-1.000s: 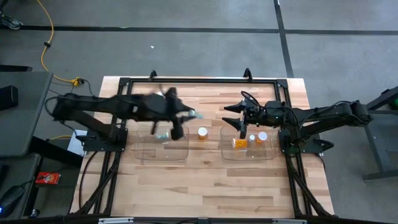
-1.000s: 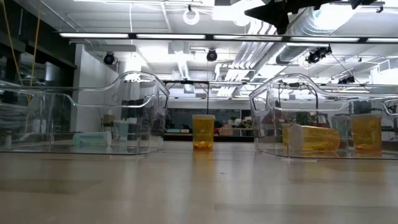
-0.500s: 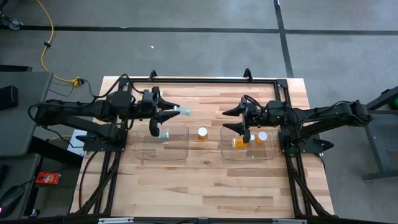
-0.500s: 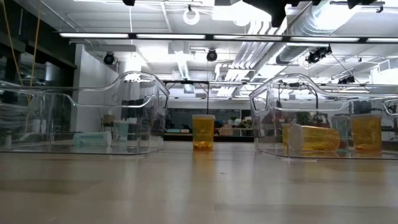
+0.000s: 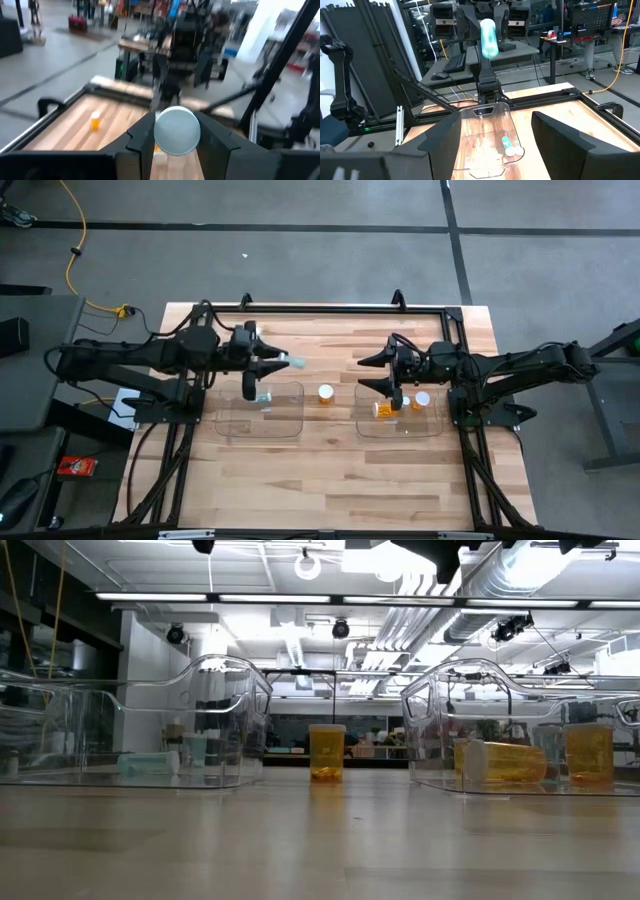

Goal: Pick and place medicine bottles into bin by pill shape (circle, oval)
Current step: Put the bottom blue tablet bottle into the left transparent bin

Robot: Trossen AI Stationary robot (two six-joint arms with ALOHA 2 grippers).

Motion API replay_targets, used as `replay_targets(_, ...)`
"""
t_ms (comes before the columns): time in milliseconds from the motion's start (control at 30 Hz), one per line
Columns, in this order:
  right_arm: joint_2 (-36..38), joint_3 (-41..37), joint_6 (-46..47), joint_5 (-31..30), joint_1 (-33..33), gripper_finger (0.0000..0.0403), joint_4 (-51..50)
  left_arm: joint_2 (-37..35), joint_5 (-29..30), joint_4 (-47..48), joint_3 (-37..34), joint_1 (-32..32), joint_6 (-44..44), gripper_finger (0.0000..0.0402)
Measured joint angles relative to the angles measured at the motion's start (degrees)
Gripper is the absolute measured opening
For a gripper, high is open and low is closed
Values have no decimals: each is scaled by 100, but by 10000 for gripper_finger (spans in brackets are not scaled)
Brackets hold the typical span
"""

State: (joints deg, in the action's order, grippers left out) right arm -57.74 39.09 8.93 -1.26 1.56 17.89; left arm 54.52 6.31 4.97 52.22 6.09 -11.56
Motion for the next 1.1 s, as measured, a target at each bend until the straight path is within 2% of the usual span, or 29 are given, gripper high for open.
replay_targets(167, 0, 0, 0, 0, 0, 236, -2, 115, 17, 2012, 532, -100, 303, 106)
replay_targets(400, -2, 0, 0, -3, 0, 236, -72, 643, 20, 4335, 557, -455, 587, 106)
replay_targets(500, -2, 0, -2, -81, 0, 236, -112, 944, 8, 4283, 292, -509, 700, 106)
replay_targets(667, -2, 0, 0, -196, -2, 236, -139, 1355, -554, 3096, -533, -507, 728, 106)
replay_targets(800, -2, 0, -2, -197, -2, 236, -140, 1597, -571, 2343, -1027, -507, 722, 106)
replay_targets(1100, -2, 0, -2, -313, -2, 236, -149, 2150, -326, 2090, -1236, -507, 864, 106)
